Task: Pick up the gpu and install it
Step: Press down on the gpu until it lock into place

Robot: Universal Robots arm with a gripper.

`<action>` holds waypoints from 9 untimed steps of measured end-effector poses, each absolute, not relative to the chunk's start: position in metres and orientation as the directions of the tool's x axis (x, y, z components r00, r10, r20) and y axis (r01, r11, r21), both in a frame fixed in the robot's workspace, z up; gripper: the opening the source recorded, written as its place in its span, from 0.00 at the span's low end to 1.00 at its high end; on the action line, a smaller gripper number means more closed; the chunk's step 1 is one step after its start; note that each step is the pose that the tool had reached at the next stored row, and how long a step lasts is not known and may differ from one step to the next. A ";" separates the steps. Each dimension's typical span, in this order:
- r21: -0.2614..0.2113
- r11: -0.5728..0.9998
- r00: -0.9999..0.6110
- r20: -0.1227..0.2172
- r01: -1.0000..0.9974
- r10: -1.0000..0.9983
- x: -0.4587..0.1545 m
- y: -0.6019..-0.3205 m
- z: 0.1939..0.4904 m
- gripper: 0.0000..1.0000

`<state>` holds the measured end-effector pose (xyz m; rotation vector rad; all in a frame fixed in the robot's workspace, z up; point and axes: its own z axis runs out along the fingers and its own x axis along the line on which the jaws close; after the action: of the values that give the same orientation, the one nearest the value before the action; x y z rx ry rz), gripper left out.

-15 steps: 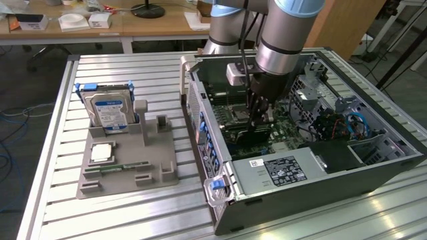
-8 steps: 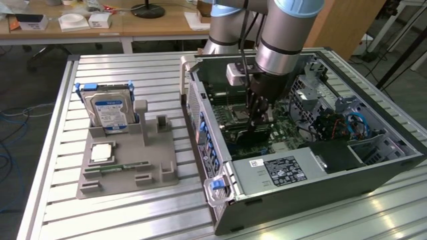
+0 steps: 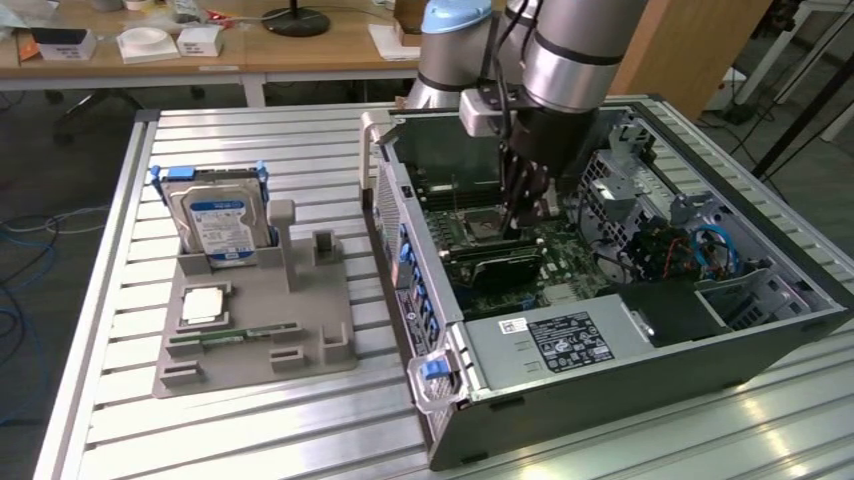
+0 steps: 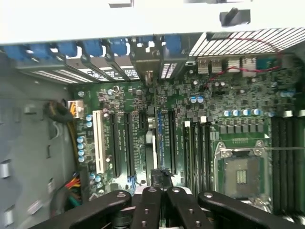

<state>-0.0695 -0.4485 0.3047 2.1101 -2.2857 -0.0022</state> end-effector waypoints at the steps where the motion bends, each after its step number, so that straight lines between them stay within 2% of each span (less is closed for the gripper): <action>1: 0.022 0.080 -0.080 0.022 -0.997 -0.997 -0.070 -0.449 0.309 0.11; 9: 0.022 0.080 -0.080 0.023 -0.997 -0.997 -0.070 -0.449 0.312 0.11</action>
<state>-0.0696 -0.4486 0.3118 2.1093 -2.2855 -0.0012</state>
